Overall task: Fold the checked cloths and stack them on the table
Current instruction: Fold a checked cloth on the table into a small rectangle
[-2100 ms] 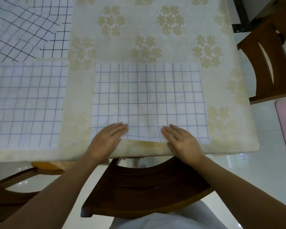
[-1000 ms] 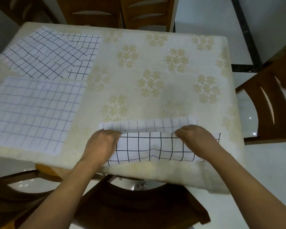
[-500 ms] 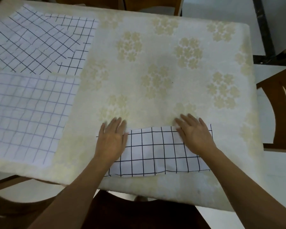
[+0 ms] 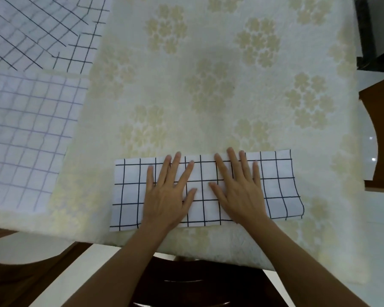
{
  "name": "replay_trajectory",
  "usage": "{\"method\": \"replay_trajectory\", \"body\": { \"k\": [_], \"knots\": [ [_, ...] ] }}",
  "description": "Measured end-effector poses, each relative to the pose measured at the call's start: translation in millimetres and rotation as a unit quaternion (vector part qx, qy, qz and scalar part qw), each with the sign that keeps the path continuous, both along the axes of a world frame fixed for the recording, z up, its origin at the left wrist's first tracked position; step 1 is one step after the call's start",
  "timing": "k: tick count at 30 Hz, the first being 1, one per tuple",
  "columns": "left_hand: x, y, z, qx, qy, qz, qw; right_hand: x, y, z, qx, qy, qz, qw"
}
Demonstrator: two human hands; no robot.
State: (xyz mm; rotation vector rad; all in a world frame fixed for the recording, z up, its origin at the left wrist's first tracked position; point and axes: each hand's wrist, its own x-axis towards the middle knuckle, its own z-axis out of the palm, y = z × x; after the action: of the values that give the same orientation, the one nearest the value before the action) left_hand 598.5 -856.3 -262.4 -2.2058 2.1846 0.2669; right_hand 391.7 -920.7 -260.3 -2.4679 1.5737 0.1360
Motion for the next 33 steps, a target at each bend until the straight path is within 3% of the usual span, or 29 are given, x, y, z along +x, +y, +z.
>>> {"method": "replay_trajectory", "body": {
  "k": [7, 12, 25, 33],
  "knots": [
    [9.0, 6.0, 1.7, -0.019, 0.010, 0.001, 1.000, -10.1, -2.5, 1.6, -0.005, 0.014, -0.024, 1.000],
    [-13.6, 16.5, 4.3, -0.007, 0.024, -0.040, 0.999, 16.2, 25.3, 2.0, -0.007, -0.007, 0.053, 0.999],
    [70.8, 31.9, 0.0, -0.012, -0.002, 0.014, 1.000, -100.8, 1.3, -4.5, -0.017, 0.009, -0.071, 0.997],
    [36.2, 16.0, 4.5, -0.014, 0.009, -0.071, 0.997, -34.8, 9.4, 2.2, 0.004, -0.026, -0.050, 0.998]
  ]
}}
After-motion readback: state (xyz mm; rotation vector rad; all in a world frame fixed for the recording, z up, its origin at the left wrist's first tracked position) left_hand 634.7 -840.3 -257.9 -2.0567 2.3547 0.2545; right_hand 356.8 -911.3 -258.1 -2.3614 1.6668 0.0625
